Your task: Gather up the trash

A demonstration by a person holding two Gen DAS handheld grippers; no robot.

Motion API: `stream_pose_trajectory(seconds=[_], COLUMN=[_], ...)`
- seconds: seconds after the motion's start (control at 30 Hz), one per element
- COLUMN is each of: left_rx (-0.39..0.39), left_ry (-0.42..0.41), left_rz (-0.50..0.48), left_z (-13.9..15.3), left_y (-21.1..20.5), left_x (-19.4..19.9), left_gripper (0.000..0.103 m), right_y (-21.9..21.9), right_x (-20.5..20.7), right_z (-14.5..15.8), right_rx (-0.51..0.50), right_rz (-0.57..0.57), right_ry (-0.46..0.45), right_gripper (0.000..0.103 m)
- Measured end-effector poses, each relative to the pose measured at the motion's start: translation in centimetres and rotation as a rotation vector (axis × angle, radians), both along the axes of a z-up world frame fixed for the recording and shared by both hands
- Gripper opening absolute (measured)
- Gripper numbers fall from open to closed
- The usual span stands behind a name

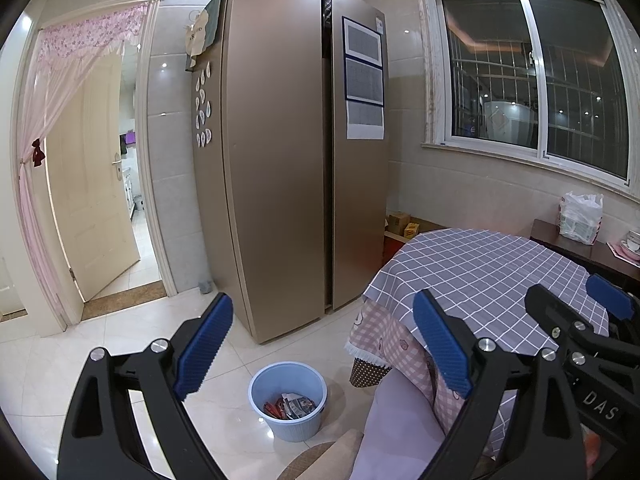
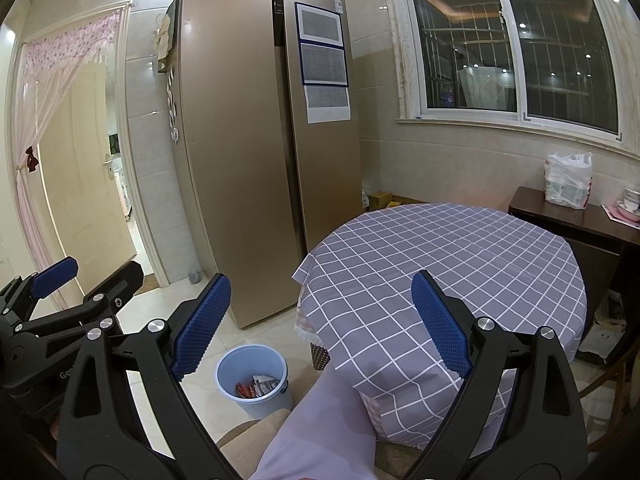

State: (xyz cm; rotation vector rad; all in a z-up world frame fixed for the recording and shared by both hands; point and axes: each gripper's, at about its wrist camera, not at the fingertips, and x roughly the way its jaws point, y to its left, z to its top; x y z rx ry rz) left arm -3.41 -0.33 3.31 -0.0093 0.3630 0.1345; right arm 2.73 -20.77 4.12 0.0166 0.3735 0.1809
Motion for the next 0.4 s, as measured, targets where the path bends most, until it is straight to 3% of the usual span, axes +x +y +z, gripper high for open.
stream_pose_trajectory(seconds=[0.4], left_rx=[0.014], left_ry=[-0.004], left_rz=[0.016], left_z=[-0.17], left_y=[-0.26], left_x=[-0.15], left_gripper=[0.09], right_y=[-0.27], right_x=[0.21], right_z=[0.05], right_rx=[0.006], right_rz=[-0.007], right_ry=[-0.001], right_gripper=[0.09])
